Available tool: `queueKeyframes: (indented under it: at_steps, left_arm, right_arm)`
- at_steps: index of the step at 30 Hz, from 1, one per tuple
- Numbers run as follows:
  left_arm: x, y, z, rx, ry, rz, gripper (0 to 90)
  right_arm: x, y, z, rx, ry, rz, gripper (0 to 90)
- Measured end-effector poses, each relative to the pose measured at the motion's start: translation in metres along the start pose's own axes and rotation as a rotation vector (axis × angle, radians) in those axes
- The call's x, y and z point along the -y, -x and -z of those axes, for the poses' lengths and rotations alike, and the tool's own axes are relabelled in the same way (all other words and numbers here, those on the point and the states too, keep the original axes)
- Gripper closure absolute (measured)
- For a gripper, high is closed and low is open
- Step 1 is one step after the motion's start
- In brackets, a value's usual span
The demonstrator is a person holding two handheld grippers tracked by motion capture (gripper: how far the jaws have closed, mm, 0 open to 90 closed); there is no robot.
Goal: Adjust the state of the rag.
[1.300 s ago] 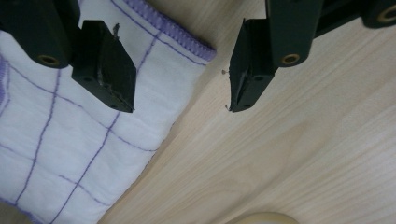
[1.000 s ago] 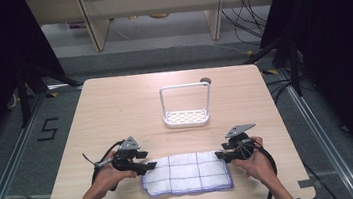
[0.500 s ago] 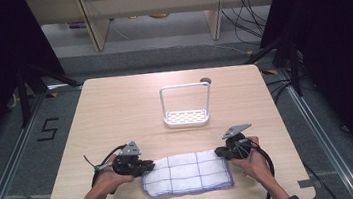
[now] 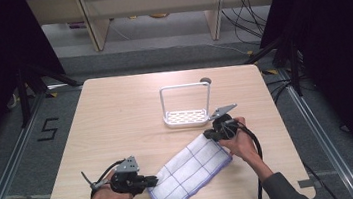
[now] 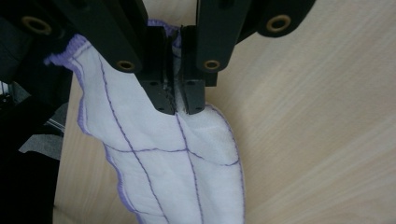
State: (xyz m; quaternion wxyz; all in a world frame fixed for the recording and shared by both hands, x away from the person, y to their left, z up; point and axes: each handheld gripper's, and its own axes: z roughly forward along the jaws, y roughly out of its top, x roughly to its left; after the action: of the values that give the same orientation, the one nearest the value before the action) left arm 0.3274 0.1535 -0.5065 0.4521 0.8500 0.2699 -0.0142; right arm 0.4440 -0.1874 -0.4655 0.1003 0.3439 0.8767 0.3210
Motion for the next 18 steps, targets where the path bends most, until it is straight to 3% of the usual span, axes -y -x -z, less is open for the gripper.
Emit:
queueKeyframes:
  at_steps: [1, 4, 5, 6, 9, 11, 12, 13, 15, 16, 18]
  left_arm:
    - [0.0, 0.003, 0.0, 0.007, 0.006, 0.001, 83.9]
    - [0.0, 0.012, -0.002, 0.029, 0.021, -0.01, 83.9]
    - [0.0, 0.015, -0.003, 0.038, 0.025, -0.01, 83.9]
    - [0.0, 0.019, -0.004, 0.038, 0.021, -0.02, 83.9]
    - [-0.001, 0.031, -0.009, 0.052, 0.027, -0.033, 83.9]
    - [-0.002, 0.035, -0.012, 0.037, -0.002, -0.101, 83.8]
    - [-0.001, 0.039, -0.015, 0.05, 0.021, -0.075, 83.8]
    - [-0.001, 0.039, -0.015, 0.052, 0.009, -0.084, 83.8]
    - [0.0, 0.043, -0.016, 0.045, 0.0, -0.103, 83.8]
    - [0.0, 0.046, -0.016, 0.055, 0.004, -0.081, 83.8]
    - [0.001, 0.051, -0.018, 0.047, 0.019, -0.08, 83.6]
  right_arm:
    - [-0.004, 0.0, -0.004, 0.016, 0.004, 0.006, 84.9]
    - [-0.018, -0.003, -0.008, -0.001, -0.031, 0.016, 84.9]
    - [-0.022, -0.001, -0.012, -0.009, -0.005, 0.052, 85.0]
    - [-0.026, -0.002, -0.015, -0.009, 0.0, 0.047, 85.0]
    - [-0.038, -0.004, -0.023, -0.01, -0.018, 0.082, 85.0]
    - [-0.045, -0.009, -0.031, -0.001, -0.008, 0.115, 85.0]
    - [-0.048, -0.012, -0.035, 0.0, -0.01, 0.122, 85.0]
    - [-0.051, -0.014, -0.039, 0.0, -0.006, 0.149, 85.0]
    - [-0.058, -0.02, -0.046, -0.01, -0.01, 0.151, 85.0]
    - [-0.061, -0.022, -0.049, -0.016, -0.014, 0.156, 85.0]
    - [-0.066, -0.026, -0.058, -0.039, -0.003, 0.17, 85.0]
